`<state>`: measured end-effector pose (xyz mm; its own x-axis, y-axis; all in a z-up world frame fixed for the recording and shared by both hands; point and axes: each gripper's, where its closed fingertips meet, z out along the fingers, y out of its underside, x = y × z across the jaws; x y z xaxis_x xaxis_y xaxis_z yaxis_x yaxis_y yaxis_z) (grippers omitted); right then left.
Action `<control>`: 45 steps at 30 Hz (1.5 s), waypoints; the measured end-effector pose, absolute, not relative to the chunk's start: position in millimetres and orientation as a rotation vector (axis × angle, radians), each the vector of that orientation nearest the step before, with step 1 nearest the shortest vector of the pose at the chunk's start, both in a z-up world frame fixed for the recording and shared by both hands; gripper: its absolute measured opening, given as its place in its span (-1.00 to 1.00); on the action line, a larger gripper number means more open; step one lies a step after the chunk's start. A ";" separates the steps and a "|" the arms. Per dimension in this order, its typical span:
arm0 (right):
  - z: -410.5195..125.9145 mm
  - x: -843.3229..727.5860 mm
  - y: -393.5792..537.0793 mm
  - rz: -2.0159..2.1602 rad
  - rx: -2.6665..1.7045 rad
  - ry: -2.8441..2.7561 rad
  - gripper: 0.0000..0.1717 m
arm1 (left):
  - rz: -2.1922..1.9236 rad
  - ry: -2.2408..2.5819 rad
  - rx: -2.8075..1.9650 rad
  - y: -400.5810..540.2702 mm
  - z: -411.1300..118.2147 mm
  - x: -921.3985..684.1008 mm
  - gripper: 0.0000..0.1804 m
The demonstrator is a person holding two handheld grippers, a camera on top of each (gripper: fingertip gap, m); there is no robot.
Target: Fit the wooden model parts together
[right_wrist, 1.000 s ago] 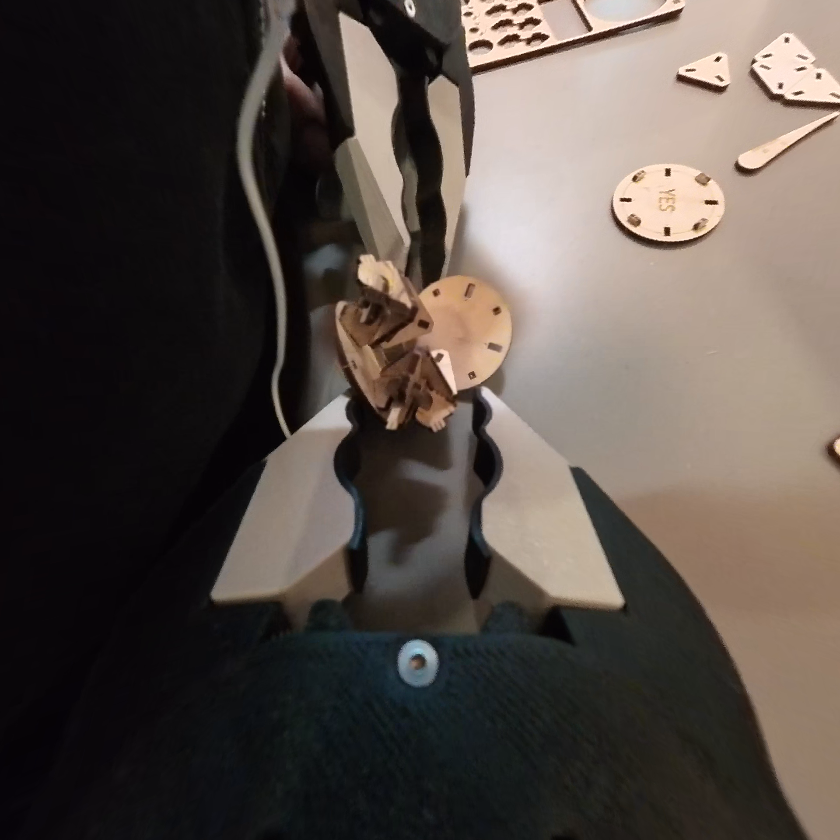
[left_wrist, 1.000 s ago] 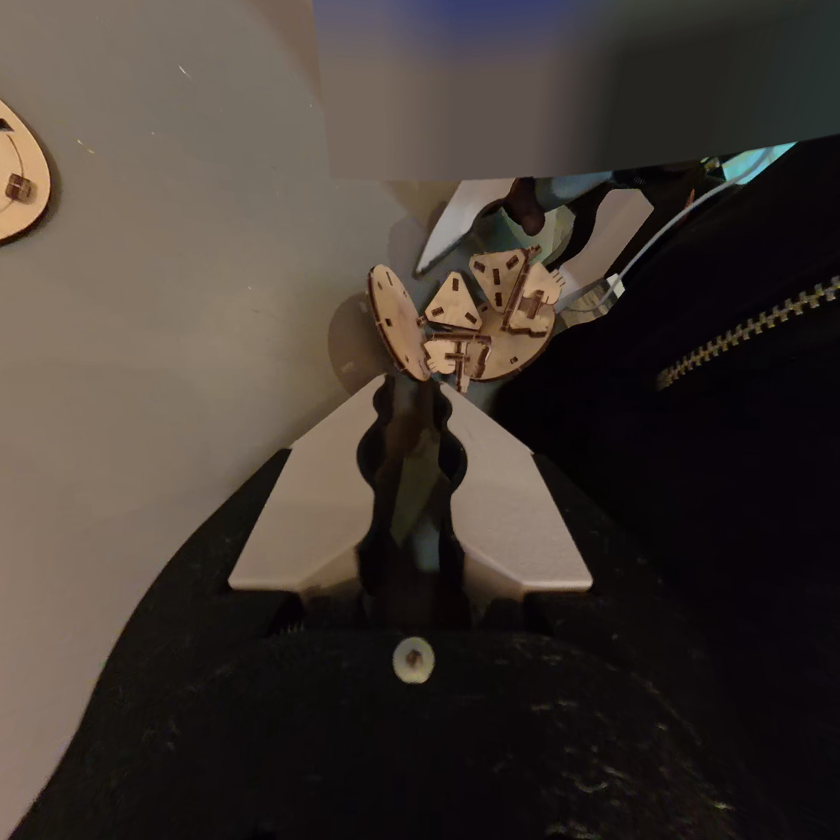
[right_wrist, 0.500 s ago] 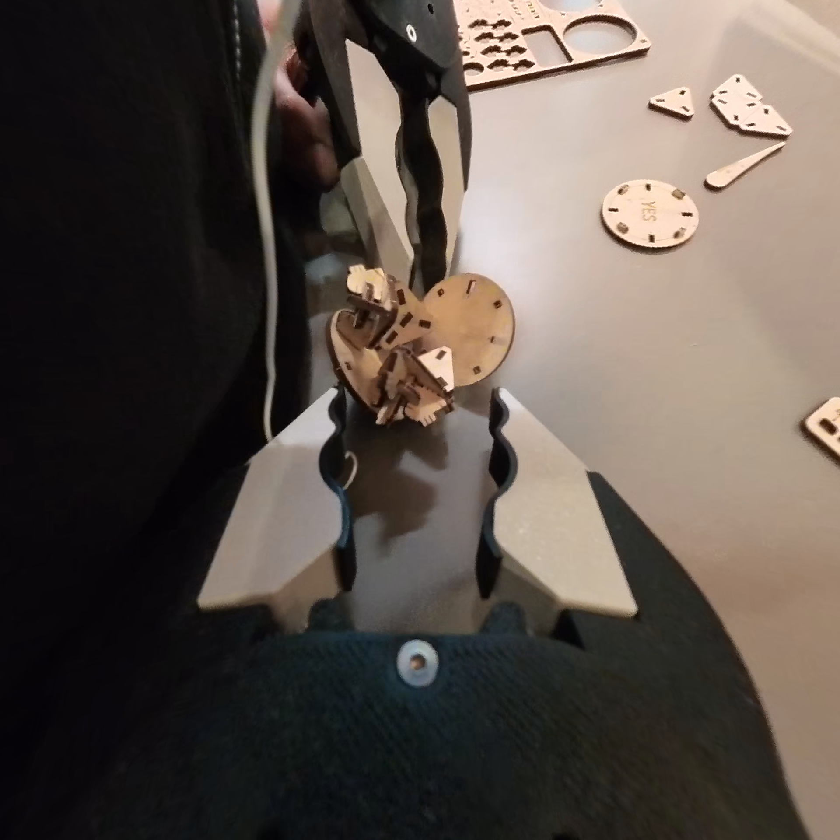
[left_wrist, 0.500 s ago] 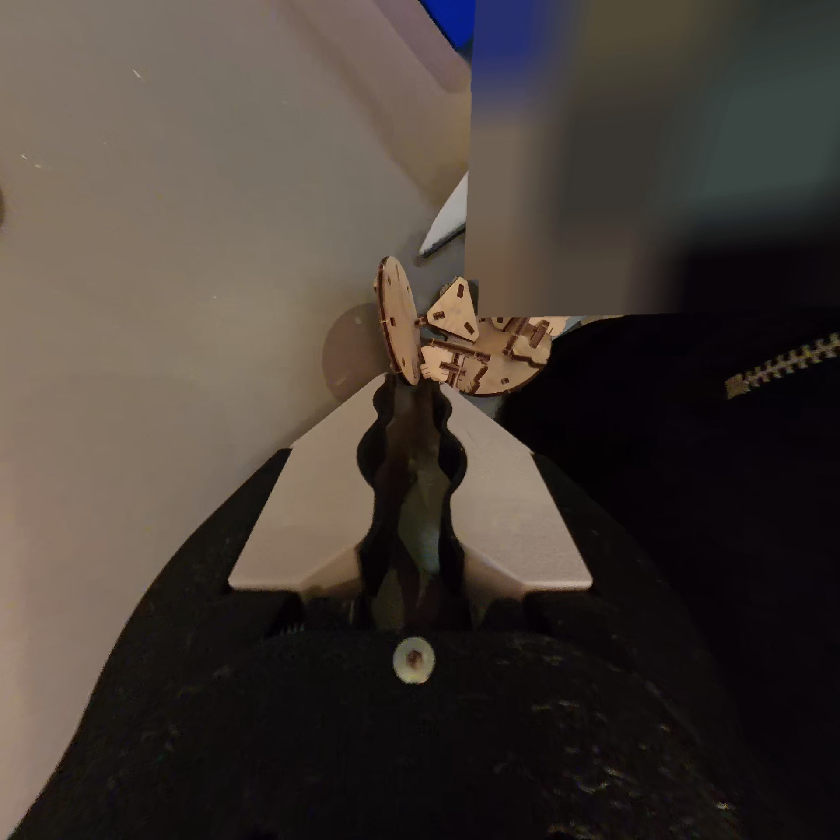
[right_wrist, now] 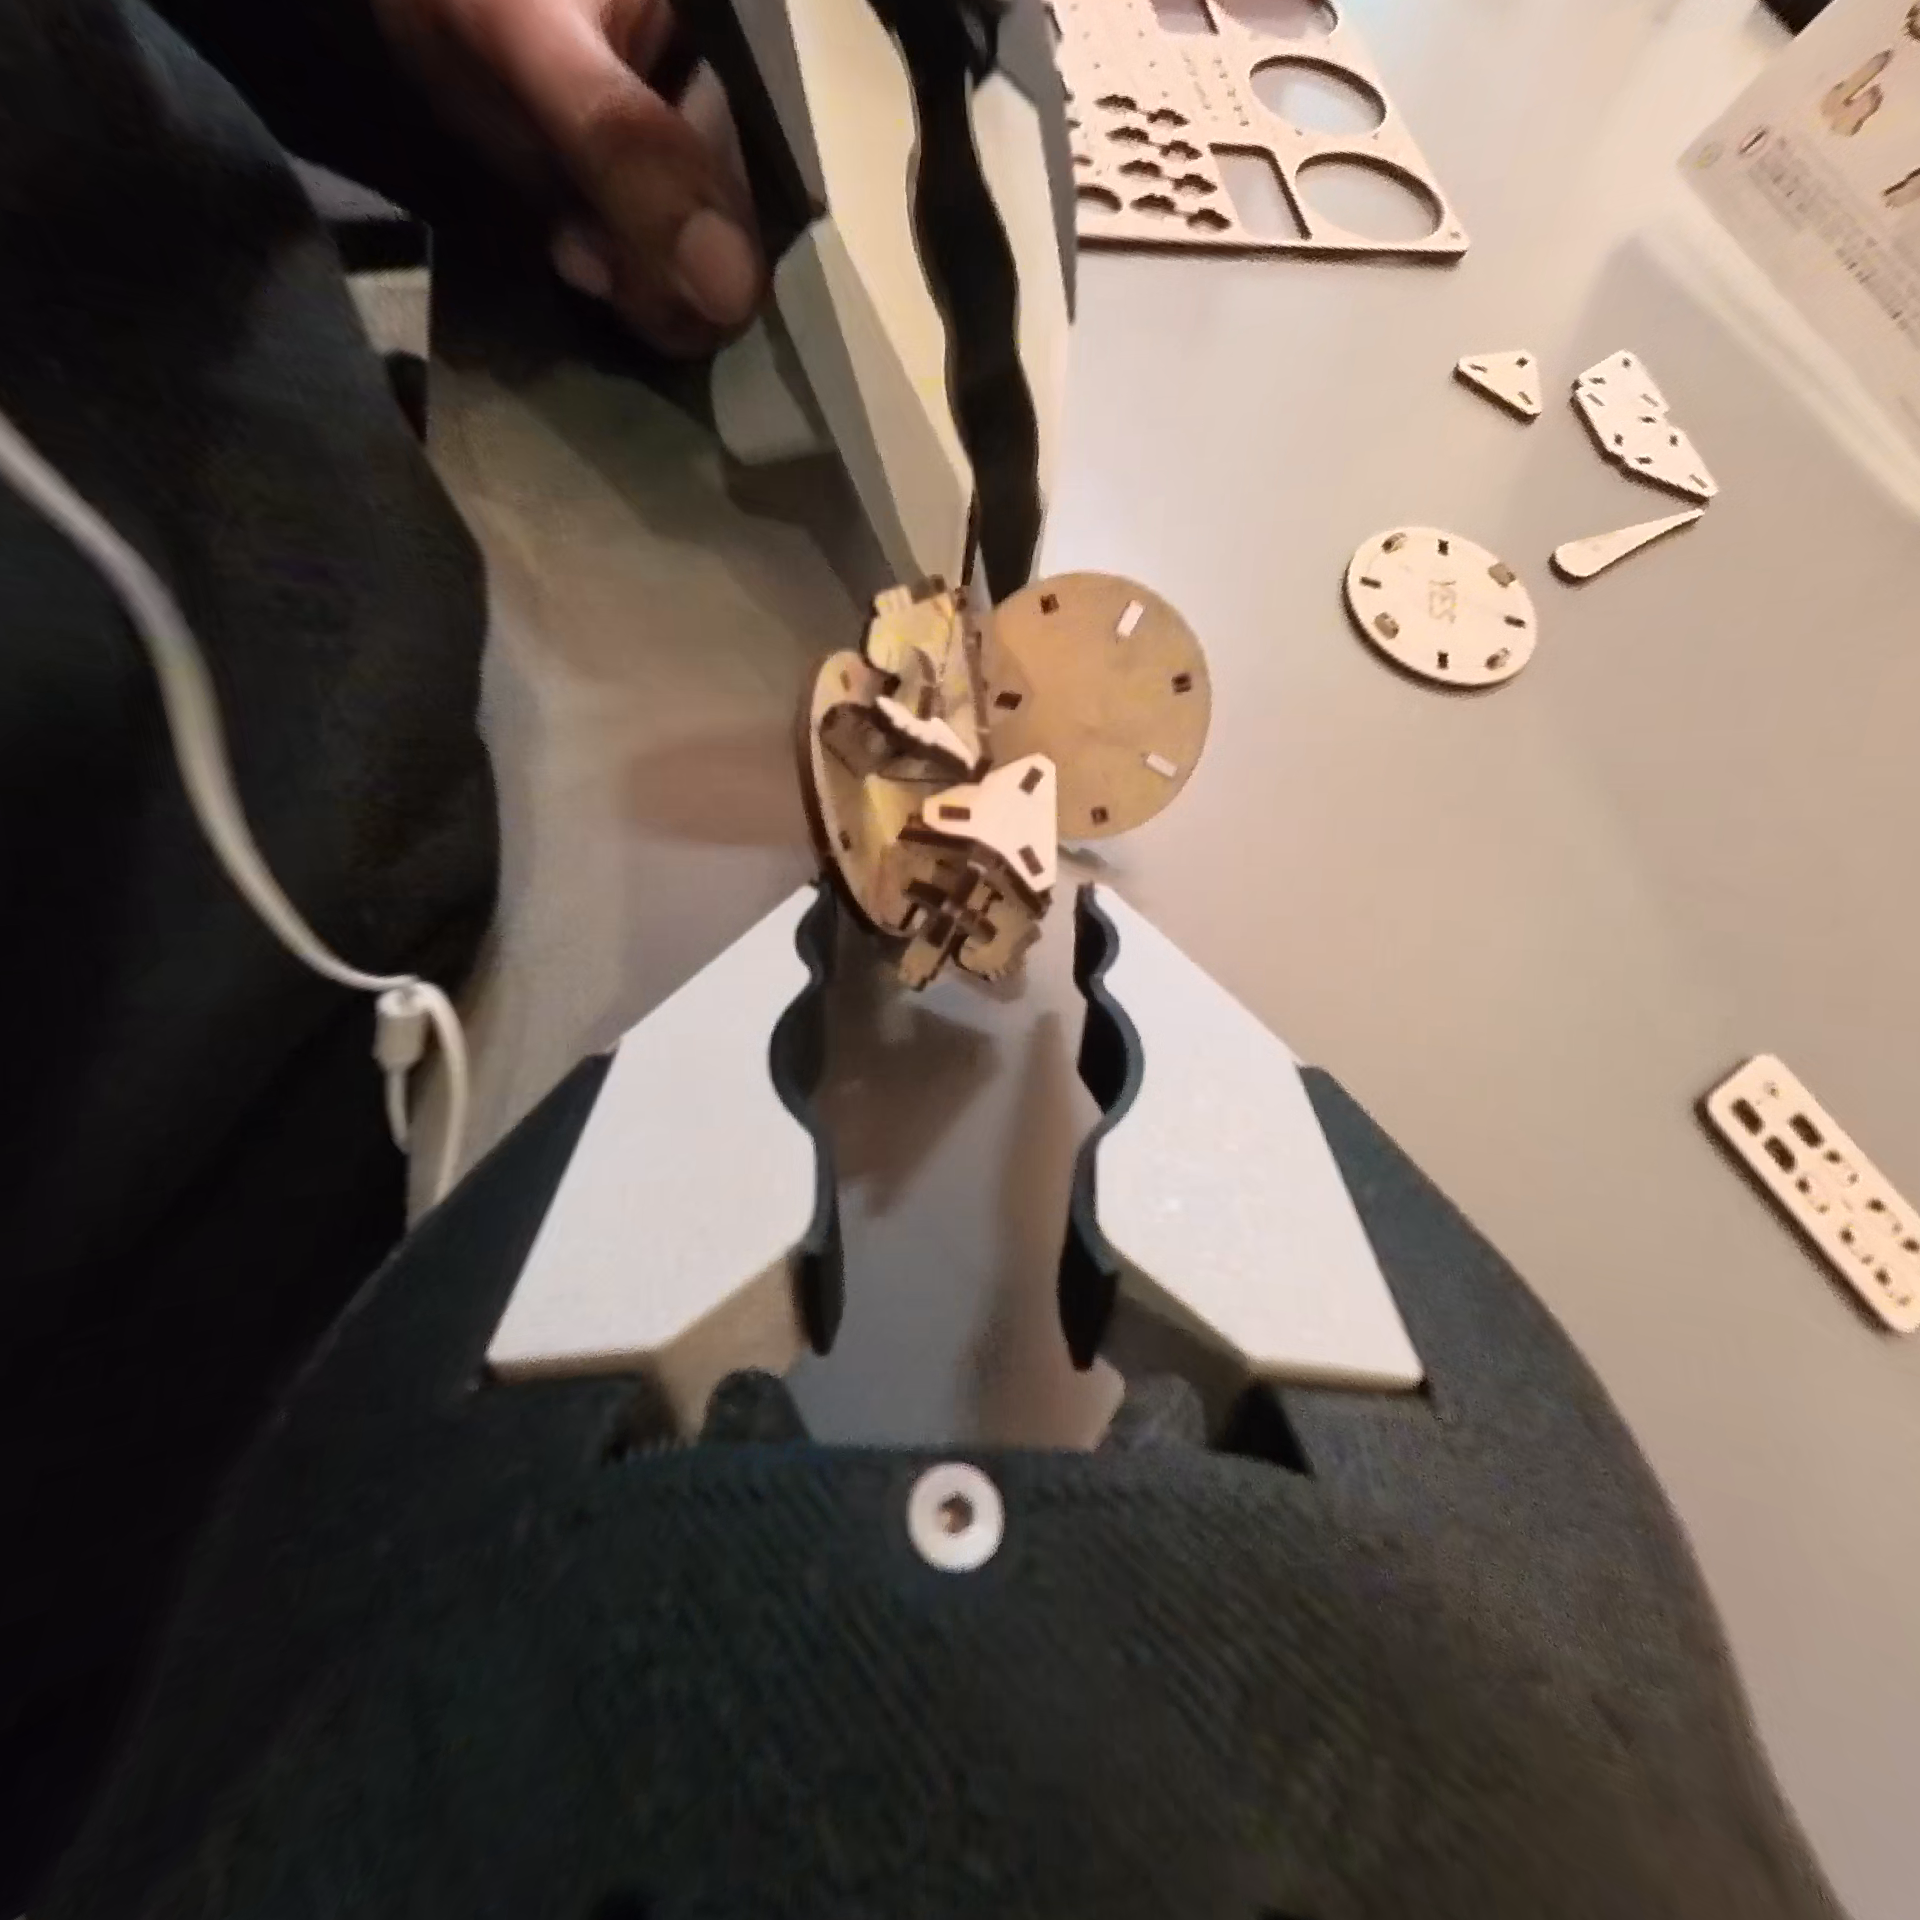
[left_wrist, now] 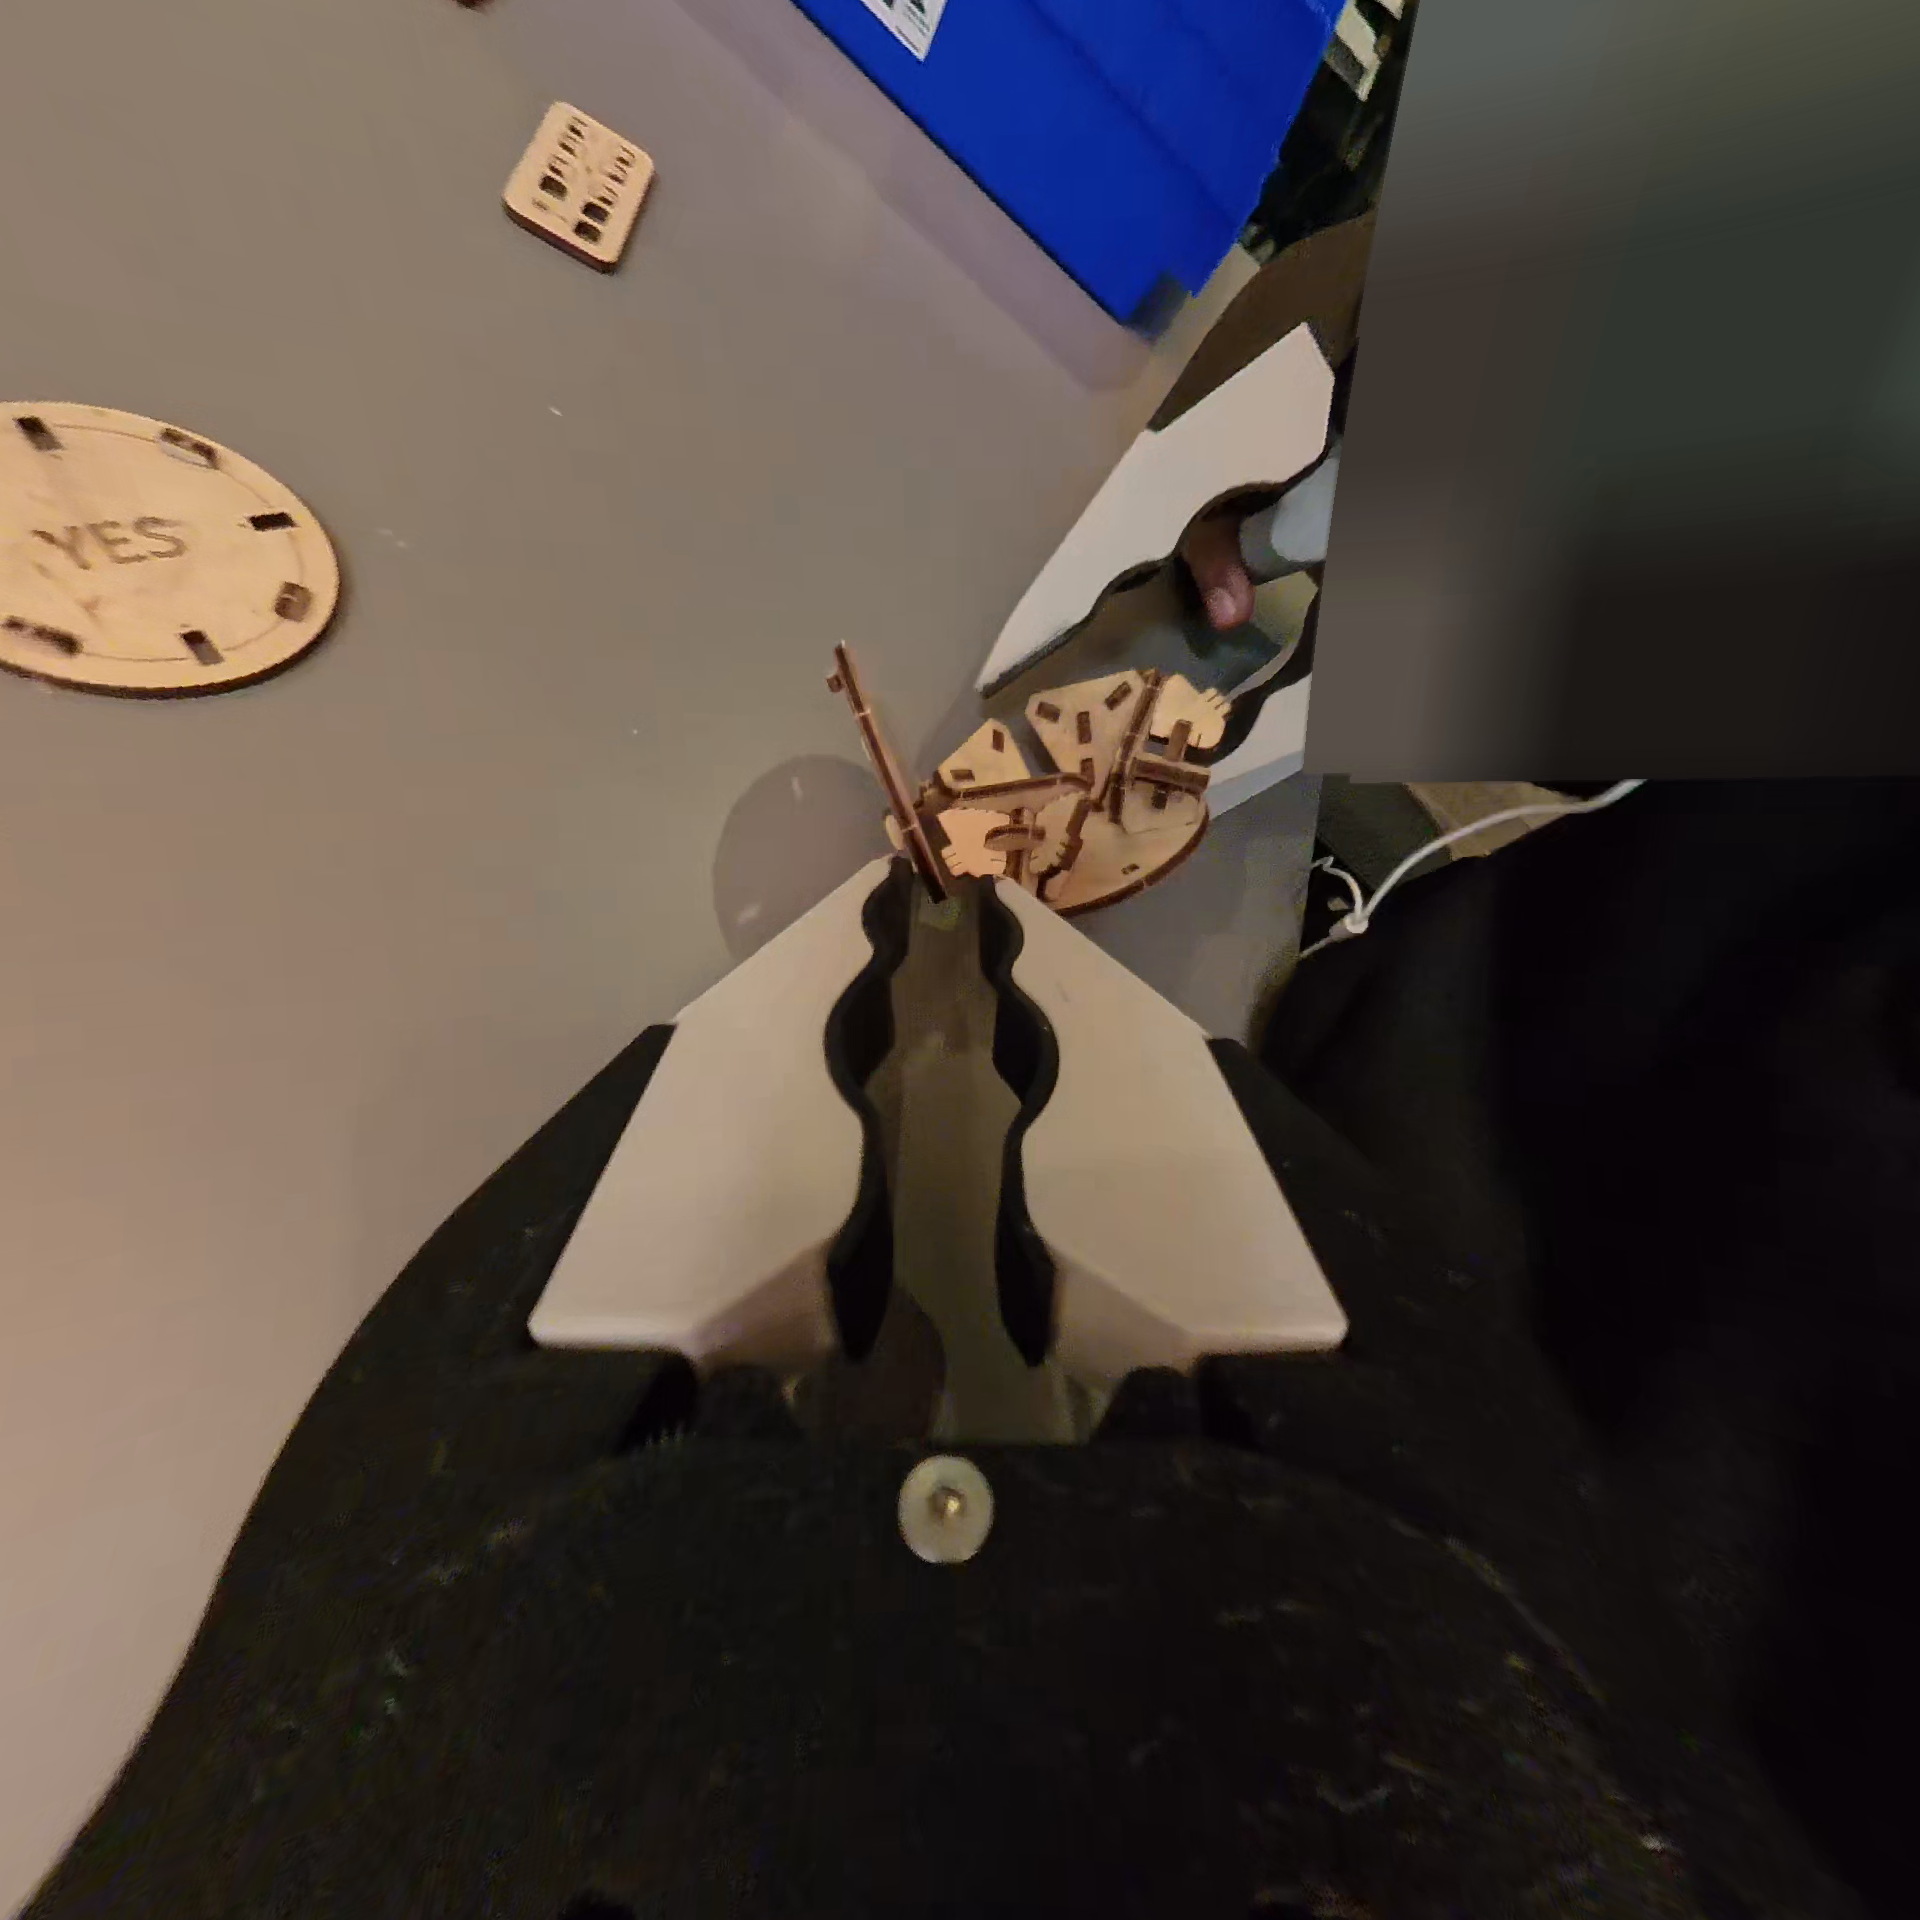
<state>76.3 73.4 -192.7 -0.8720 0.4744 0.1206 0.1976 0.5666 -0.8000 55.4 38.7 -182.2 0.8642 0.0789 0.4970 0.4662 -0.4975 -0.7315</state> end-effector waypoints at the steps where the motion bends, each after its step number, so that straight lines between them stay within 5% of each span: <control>1: -195.5 74.3 72.8 1.177 -0.534 -2.486 -0.49 | -0.483 -0.400 -2.044 37.4 -180.4 54.0 -0.87; 20: -183.8 105.1 79.7 1.046 -0.423 -2.345 -0.23 | -0.036 -0.218 -2.152 31.7 -183.4 59.8 -0.87; 30: -171.2 81.8 50.3 1.163 -0.406 -2.224 -0.27 | -0.377 -0.514 -1.991 37.0 -177.6 57.3 -0.87; 37: -174.9 80.8 48.6 1.128 -0.382 -2.235 -0.60 | -0.514 -0.616 -1.936 37.7 -179.9 52.4 -0.95; 45: -175.2 80.9 47.8 1.129 -0.363 -2.237 -0.60 | -0.518 -0.570 -2.024 42.4 -188.5 61.9 -0.99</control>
